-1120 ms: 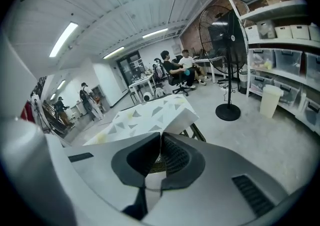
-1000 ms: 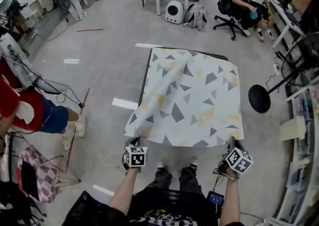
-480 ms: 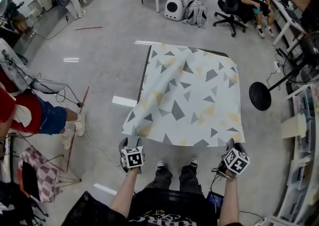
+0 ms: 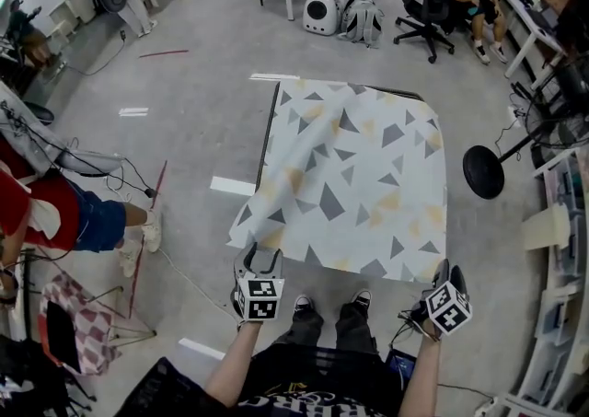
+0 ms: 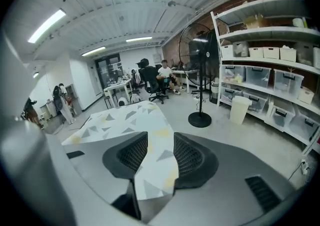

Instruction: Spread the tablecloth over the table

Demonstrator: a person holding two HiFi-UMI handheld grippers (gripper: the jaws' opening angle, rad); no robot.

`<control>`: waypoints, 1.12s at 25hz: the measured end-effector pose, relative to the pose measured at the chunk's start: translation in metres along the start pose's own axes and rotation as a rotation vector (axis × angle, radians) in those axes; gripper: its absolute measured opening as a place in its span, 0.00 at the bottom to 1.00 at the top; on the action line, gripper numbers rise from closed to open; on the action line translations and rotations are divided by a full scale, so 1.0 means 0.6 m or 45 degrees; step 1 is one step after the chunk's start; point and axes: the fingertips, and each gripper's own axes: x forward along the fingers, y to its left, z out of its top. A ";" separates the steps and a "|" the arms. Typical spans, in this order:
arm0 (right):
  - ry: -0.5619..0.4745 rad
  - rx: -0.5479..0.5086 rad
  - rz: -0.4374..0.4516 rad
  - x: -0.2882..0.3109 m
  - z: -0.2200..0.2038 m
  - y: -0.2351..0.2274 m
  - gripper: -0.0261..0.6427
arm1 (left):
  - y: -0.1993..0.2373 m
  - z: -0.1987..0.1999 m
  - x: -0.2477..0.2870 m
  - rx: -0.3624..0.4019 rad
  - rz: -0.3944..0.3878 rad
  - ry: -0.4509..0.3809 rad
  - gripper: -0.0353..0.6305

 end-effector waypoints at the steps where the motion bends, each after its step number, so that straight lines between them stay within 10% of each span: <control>1: -0.008 0.007 0.025 -0.001 0.004 0.002 0.30 | -0.018 0.014 0.001 0.025 -0.059 -0.022 0.41; 7: -0.028 -0.007 0.180 -0.008 0.028 0.054 0.29 | -0.091 0.078 0.001 0.075 -0.310 -0.105 0.38; 28: -0.056 -0.201 0.776 -0.153 0.063 0.378 0.18 | -0.102 0.182 -0.134 0.126 -0.599 -0.283 0.33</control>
